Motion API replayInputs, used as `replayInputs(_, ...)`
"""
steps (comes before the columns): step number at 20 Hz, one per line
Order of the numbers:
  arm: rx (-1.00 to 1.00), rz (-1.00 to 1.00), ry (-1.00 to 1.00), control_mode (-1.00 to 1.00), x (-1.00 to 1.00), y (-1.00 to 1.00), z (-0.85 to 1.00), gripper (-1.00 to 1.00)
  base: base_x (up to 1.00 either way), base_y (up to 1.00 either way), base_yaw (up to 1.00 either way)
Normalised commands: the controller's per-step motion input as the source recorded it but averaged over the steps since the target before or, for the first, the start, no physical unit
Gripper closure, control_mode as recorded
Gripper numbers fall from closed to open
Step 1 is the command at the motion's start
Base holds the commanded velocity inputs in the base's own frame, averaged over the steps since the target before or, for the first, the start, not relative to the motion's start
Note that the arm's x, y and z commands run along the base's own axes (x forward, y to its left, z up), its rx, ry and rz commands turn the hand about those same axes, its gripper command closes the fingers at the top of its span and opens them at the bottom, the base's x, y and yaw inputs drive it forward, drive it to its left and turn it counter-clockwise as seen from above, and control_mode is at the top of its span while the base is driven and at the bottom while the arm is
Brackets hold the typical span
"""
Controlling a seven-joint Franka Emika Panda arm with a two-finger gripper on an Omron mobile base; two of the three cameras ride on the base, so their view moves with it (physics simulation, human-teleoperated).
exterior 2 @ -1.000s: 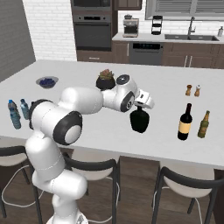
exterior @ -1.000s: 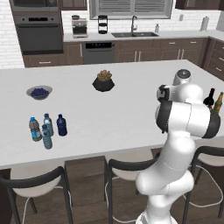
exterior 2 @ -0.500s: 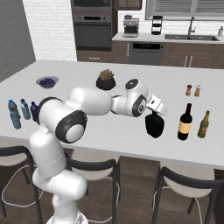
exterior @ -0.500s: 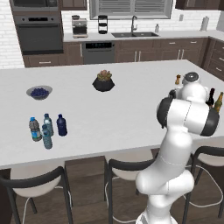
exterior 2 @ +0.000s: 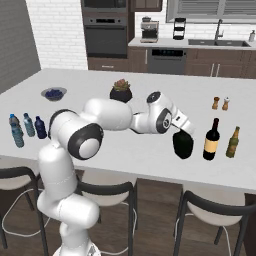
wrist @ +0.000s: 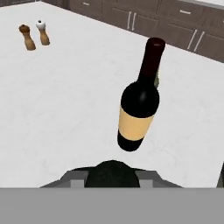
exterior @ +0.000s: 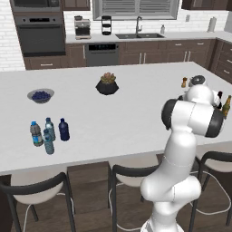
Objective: Move the plastic bottles in the middle to the plastics group, and the glass bottles in the middle to the glass group.
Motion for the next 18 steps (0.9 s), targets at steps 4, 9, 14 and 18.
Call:
replayInputs(4, 0.00, -0.07, 0.00, -1.00, 0.00, -0.39, 0.00, 1.00, 0.00, 0.00, 0.00)
replayInputs(9, 0.00, -0.05, 0.00, -1.00, 0.10, -0.25, 0.00, 1.00, 0.00, 0.00, 0.00)
replayInputs(14, 0.00, -0.03, 0.00, -1.00, 0.22, -0.28, -0.01, 1.00, 0.00, 0.00, 0.00)
replayInputs(18, 0.00, -0.03, 0.00, -1.00, 0.18, -0.25, -0.07, 1.00, 0.00, 0.00, 0.00)
